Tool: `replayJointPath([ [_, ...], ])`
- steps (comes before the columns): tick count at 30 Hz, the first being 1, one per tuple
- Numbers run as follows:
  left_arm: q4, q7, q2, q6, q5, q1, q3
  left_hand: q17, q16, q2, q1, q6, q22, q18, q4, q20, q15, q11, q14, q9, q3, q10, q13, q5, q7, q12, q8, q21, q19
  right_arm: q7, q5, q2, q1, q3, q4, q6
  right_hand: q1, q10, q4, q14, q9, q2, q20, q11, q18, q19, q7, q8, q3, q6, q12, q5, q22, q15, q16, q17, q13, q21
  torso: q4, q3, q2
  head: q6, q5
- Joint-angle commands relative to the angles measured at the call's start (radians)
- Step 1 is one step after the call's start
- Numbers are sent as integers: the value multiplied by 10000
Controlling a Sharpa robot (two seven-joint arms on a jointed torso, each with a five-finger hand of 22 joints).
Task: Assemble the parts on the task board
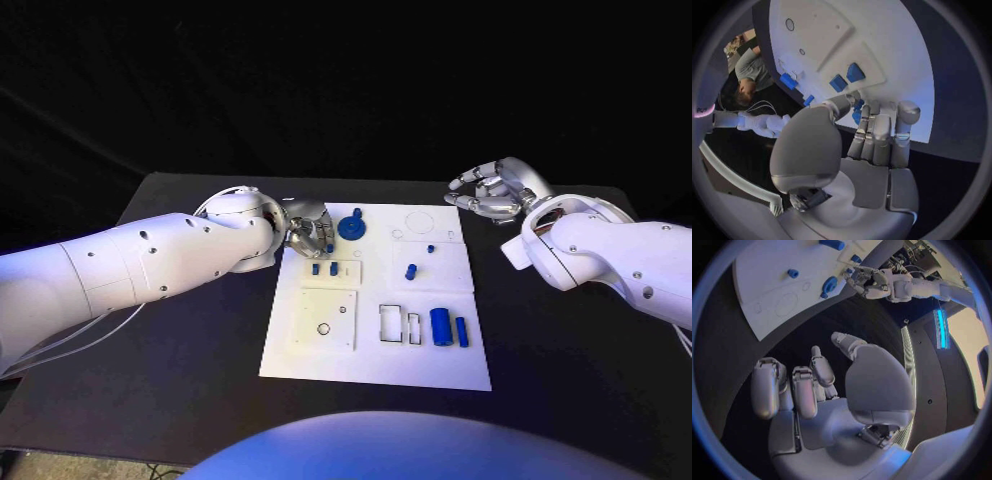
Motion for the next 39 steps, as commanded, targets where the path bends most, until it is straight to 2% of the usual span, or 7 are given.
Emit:
replayJointPath([
  [1,43,101,1,-133,137,-2,8,-23,21,21,-12,-9,1042,89,4,19,15,4,-88,-13,-61,-117,26,18,-66,59,-44,-56,-93,31,-49,7,-6,1,-6,73,-63,-25,11,827,16,1,2,-20,88,-82,2,63,59,-38,-59,44,1669,-58,-47,1890,-9,-34,-4,-2,-6,1,16],
  [13,76,243,-202,-568,273,-29,44,-251,105,-29,36,-256,1020,119,-52,89,65,68,-265,-74,-128,-676,209,9,-98,405,-185,-99,-201,-49,-85,18,-9,1,-50,218,-65,-244,-34,785,24,-26,3,-11,129,-183,12,45,85,-103,-297,37,1592,-51,-120,1760,-252,-225,-22,11,-2,1,21],
  [17,183,513,-409,-622,949,-36,89,-422,80,-26,18,-254,965,161,-38,103,71,77,-392,-69,-173,-829,258,9,-72,516,-172,-296,-344,-212,-209,22,-9,1,-107,665,5,-2667,-271,416,104,-58,49,38,344,-781,59,71,378,-199,-3269,-65,1180,-2,-669,873,-3136,-1289,-31,10,0,1,10],
  [20,288,916,-680,-462,2584,-36,180,-1257,-145,13,19,-197,802,274,-10,146,128,125,-1097,-48,-276,-1211,382,39,31,818,-108,-941,-862,-316,-622,-16,-8,1,-114,1183,141,-3543,-571,-68,169,-122,83,92,395,-955,105,145,861,-139,-5328,-237,1075,30,-1470,-377,-4861,-1637,-27,9,6,1,12],
  [31,703,2771,-1644,-58,10182,-3,410,-3815,-1115,286,-100,16,3,709,223,326,276,217,-3351,96,-686,-1665,594,768,449,1845,332,-3818,-2965,-967,-4609,55,-7,-4,24,2749,435,-3317,-1479,81,118,-158,313,423,303,-663,218,321,1500,599,-9702,-520,1423,291,-1361,-635,-8859,-1157,-25,24,-12,1,-171],
  [35,922,3137,-1866,-117,11300,-5,423,-4101,-1274,317,-137,-33,-164,718,264,353,292,227,-3548,89,-867,-1643,537,878,458,2030,395,-4144,-3261,-1313,-5796,143,-8,-23,85,2978,406,-3210,-1526,114,67,-175,314,418,287,-602,195,281,1435,686,-9975,-742,1460,286,-1330,-627,-9150,-1080,-2,-15,-5,1,-261],
  [39,1137,3436,-2029,-260,11817,-16,427,-4327,-1462,382,-116,-44,-312,722,283,378,309,228,-3726,76,-927,-1623,478,904,471,2141,442,-4352,-3412,-1633,-6657,295,-15,-50,143,3162,374,-3170,-1557,107,27,-233,317,425,287,-599,208,232,1358,680,-10096,-870,1463,292,-1345,-676,-9280,-1087,-12,-5,-15,1,-301],
])
